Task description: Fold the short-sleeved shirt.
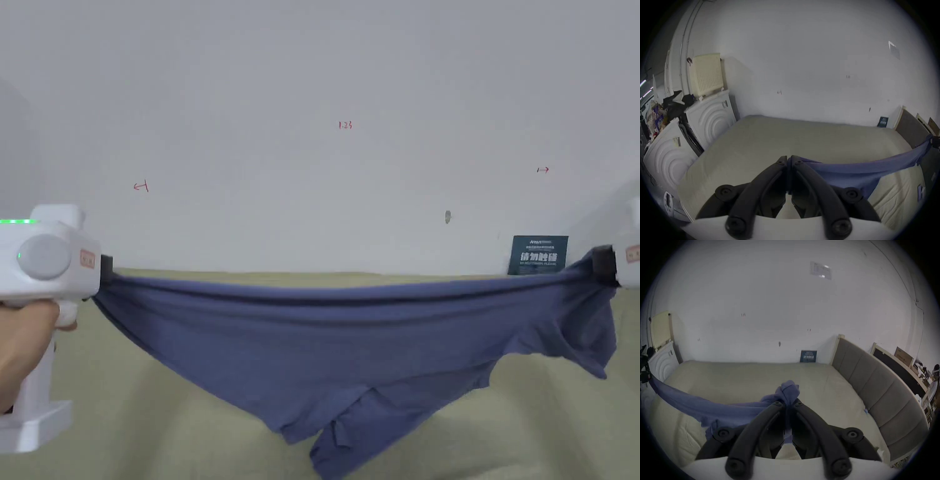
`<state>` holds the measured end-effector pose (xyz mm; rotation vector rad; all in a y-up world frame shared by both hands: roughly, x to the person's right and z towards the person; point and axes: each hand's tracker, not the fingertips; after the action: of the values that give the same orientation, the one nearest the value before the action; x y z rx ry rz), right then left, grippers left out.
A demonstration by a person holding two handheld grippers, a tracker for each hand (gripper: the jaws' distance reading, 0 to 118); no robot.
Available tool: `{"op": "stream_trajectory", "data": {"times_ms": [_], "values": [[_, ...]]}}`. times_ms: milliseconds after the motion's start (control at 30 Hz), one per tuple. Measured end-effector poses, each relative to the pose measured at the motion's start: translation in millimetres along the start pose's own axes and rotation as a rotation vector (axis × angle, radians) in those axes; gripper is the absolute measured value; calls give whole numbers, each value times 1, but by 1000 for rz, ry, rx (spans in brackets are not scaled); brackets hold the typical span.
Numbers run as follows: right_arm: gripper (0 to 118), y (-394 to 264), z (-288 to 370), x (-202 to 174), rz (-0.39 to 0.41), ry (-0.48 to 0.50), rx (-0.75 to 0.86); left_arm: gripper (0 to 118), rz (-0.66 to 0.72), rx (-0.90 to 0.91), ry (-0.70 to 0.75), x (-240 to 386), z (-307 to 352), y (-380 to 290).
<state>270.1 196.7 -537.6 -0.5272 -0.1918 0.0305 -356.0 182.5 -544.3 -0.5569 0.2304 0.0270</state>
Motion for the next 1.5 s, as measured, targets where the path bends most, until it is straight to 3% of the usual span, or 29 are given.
{"op": "stream_trajectory", "data": {"times_ms": [100, 267, 600, 833, 1033, 1100, 1133, 1167, 1233, 1267, 1433, 1467, 1500], "values": [[9, -48, 11, 0, 24, 25, -48, 3, -9, -54, -14, -7, 4, -44], [9, -133, 56, 10, -35, 59, -121, 3, 3, -168, -51, -26, 32, -130], [9, -292, 161, 40, -26, 83, -269, 3, 1, -308, -80, -76, 112, -272], [8, -328, 183, 47, -24, 74, -317, 3, 33, -359, -111, -87, 143, -315], [9, -332, 170, 49, -62, 72, -338, 3, 48, -387, -105, -88, 125, -334], [18, -332, 165, 46, -64, 74, -344, 3, 73, -400, -114, -88, 121, -339], [41, -333, 165, 45, -63, 64, -344, 5, 88, -405, -128, -89, 120, -342], [83, -336, 159, 47, -66, 34, -349, 21, 97, -398, -147, -91, 119, -345], [89, -338, 160, 48, -83, 23, -351, 95, 120, -397, -186, -90, 120, -349], [89, -338, 161, 49, -93, 33, -342, 116, 134, -393, -188, -90, 121, -352], [87, -327, 187, 24, -77, 34, -251, 114, 119, -262, -193, -82, 154, -338], [87, -323, 195, 18, -75, 43, -220, 105, 99, -233, -193, -79, 162, -334], [85, -320, 204, 11, -80, 65, -167, 86, 69, -193, -178, -71, 175, -329]]}}
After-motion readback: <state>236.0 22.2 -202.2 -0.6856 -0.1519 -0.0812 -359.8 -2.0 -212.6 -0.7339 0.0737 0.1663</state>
